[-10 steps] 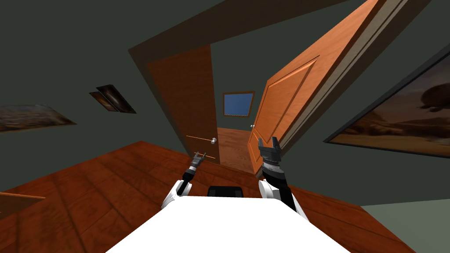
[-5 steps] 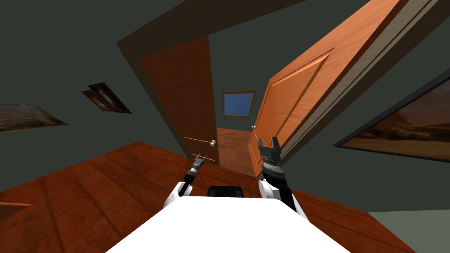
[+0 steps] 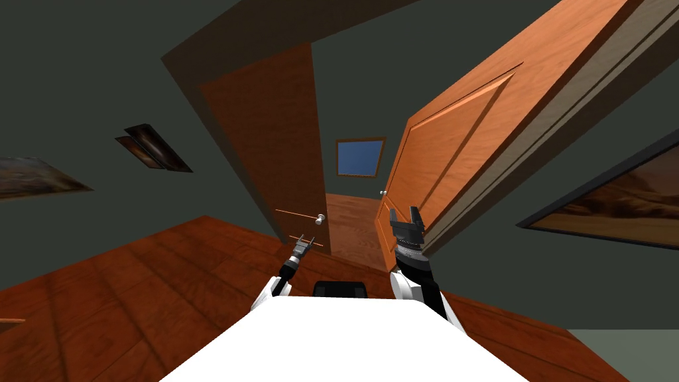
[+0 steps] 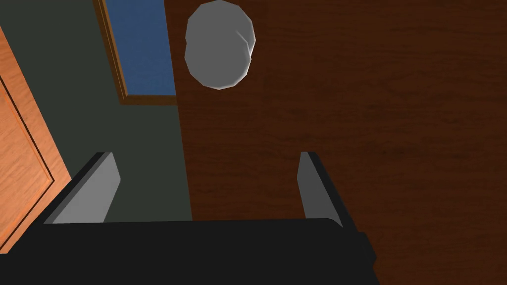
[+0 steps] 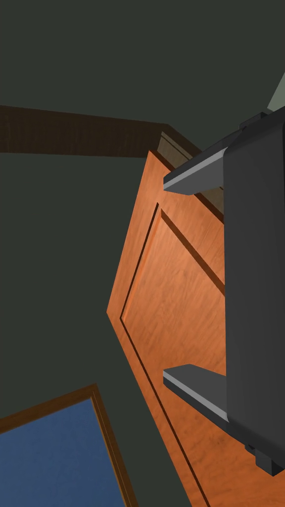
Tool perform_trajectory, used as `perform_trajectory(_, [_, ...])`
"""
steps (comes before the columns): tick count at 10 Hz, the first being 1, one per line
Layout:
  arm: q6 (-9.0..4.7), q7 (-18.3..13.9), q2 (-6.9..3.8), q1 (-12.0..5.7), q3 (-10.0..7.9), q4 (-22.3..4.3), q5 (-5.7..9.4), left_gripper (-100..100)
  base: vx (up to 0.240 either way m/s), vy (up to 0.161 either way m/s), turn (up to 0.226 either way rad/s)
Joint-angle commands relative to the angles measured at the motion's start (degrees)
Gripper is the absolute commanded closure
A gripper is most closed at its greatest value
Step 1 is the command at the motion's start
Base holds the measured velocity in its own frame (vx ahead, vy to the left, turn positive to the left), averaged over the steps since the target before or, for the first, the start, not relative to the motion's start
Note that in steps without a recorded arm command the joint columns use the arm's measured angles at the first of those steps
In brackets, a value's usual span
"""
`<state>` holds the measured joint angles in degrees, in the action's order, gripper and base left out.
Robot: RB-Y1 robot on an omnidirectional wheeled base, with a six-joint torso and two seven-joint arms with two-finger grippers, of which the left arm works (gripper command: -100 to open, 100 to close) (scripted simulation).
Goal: Push the door open
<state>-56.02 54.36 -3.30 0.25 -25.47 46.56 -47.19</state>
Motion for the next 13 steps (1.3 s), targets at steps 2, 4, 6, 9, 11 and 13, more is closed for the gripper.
perform_trajectory(2, [-0.06,0.51,-0.2,-0.14,-0.23,-0.33,-0.01,-100,0.078,-0.021,-0.014])
perform_trajectory(4, [0.04,0.93,-0.15,-0.26,-0.43,-0.51,0.05,-100,0.202,-0.008,-0.027])
perform_trajectory(6, [0.16,1.38,0.16,-0.38,-0.66,-0.7,0.12,-100,0.214,-0.014,-0.028])
perform_trajectory(9, [0.34,2.1,1.31,-0.58,-1.02,-1.01,0.23,-100,0.206,-0.05,-0.027])
perform_trajectory(11, [0.19,2.04,0.96,-0.71,-1.01,-1.26,0.26,100,0.039,-0.008,0.001])
perform_trajectory(13, [0.19,2.04,0.96,-0.71,-1.01,-1.26,0.26,100,-0.022,0.006,-0.018])
